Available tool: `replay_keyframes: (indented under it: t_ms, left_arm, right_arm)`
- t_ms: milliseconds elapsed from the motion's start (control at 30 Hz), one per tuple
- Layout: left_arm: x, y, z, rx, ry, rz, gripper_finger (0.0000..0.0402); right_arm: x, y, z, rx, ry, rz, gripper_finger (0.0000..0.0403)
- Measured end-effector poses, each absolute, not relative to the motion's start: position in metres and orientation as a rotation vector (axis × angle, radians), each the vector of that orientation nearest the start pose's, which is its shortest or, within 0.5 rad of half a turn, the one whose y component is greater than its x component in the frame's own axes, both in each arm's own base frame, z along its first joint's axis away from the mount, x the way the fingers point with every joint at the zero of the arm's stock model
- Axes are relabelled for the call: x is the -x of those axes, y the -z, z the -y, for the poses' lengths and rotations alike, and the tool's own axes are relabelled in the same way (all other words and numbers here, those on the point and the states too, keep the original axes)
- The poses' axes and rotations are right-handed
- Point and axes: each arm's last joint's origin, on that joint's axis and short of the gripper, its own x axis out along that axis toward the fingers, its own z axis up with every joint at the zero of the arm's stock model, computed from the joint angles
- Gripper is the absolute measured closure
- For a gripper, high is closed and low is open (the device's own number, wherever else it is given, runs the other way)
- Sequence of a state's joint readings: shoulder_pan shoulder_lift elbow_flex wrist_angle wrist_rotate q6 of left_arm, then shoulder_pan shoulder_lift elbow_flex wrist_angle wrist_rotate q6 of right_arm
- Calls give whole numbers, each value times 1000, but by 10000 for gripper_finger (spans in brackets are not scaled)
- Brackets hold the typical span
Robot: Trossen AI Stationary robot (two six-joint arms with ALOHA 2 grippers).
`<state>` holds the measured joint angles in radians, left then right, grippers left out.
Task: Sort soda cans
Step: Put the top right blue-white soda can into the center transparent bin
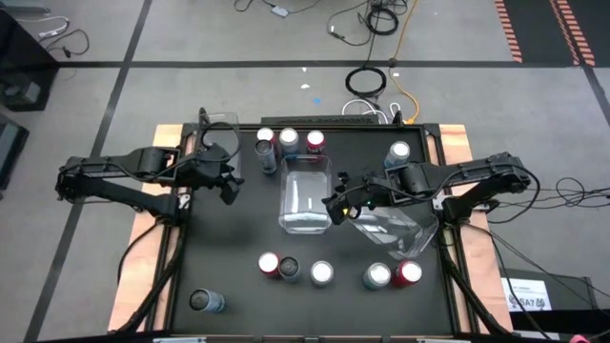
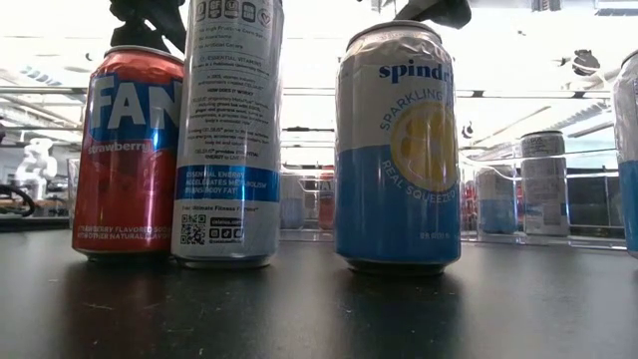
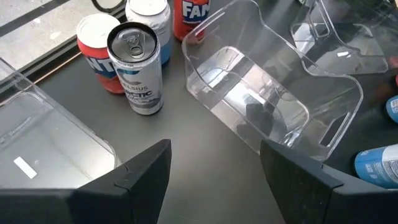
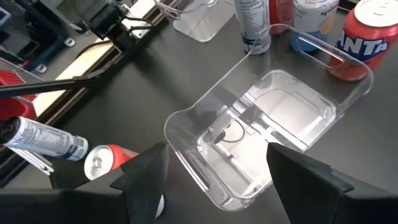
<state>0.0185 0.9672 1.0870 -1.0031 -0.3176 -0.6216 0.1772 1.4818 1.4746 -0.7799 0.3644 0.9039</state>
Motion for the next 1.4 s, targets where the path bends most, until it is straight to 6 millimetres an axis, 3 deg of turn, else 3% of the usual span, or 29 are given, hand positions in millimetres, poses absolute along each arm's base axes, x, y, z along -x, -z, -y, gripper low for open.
replay_keyframes:
  t_ms: [400,533,967,1400]
  left_arm:
    - [-167,-336,-12,447,-574,-744,143]
    - [-167,-336,-12,523,-601,-725,143]
    - [-167,-336,-11,561,-577,-734,143]
    - [-166,-336,-11,489,-560,-750,143]
  right_arm:
    - [-307,-358,-45,-648,490,-607,139]
    - [-308,-359,-45,-641,486,-592,139]
    - [-308,-359,-45,-628,482,-595,63]
    - [-309,-360,-45,-637,476,-586,57]
